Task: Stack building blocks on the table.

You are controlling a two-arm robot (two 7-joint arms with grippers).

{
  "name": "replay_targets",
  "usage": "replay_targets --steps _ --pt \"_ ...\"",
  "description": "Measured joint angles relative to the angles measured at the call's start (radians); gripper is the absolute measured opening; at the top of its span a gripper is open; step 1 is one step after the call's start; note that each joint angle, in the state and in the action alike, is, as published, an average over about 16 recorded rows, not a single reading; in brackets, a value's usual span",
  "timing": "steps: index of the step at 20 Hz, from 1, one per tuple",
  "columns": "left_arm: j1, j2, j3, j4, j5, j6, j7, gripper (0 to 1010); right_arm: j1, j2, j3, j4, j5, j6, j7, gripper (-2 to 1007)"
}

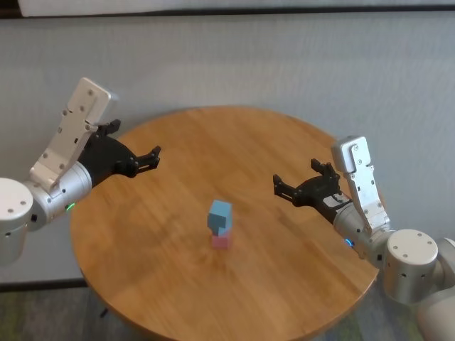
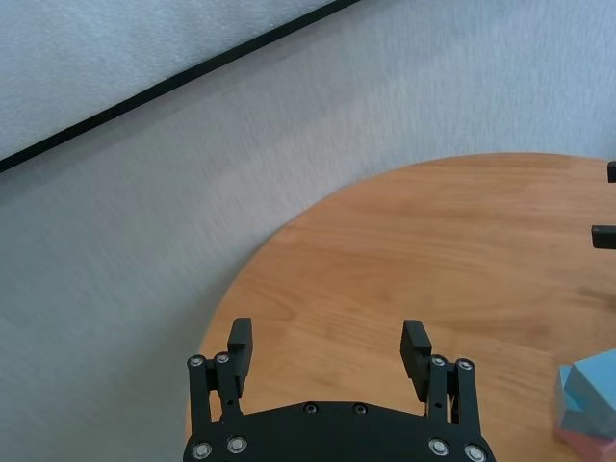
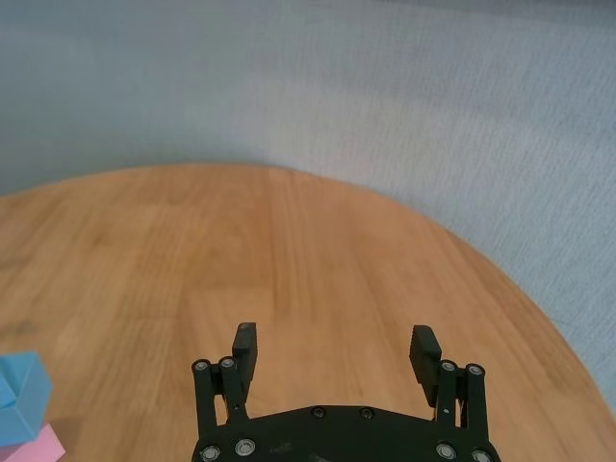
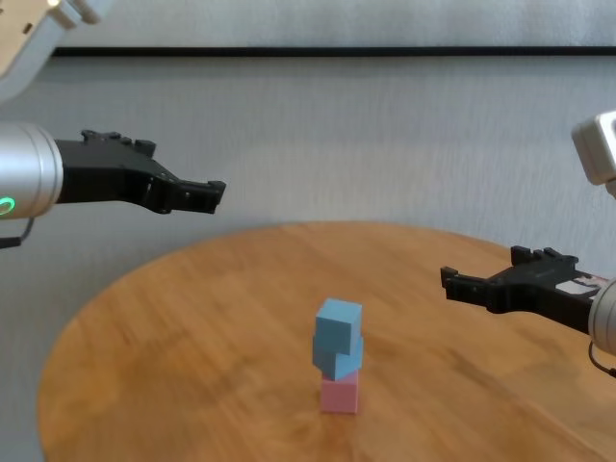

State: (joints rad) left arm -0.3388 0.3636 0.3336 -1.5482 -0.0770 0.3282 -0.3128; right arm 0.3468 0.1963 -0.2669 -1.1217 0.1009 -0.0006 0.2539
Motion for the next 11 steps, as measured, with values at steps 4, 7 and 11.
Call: replay_targets --steps 4,7,11 --pt "0.002 0.008 -0.012 0.001 0.002 -0.004 0.001 1000 0.000 0.000 0.000 0.000 0.000 0.000 0.000 1005" --pt "0.002 0.007 -0.010 0.002 0.002 -0.004 0.001 1000 0.000 0.000 0.000 0.000 0.000 0.000 0.000 1005" --pt "0.002 0.004 -0.006 0.002 0.002 -0.002 0.002 1000 0.000 0.000 0.000 0.000 0.000 0.000 0.000 1005"
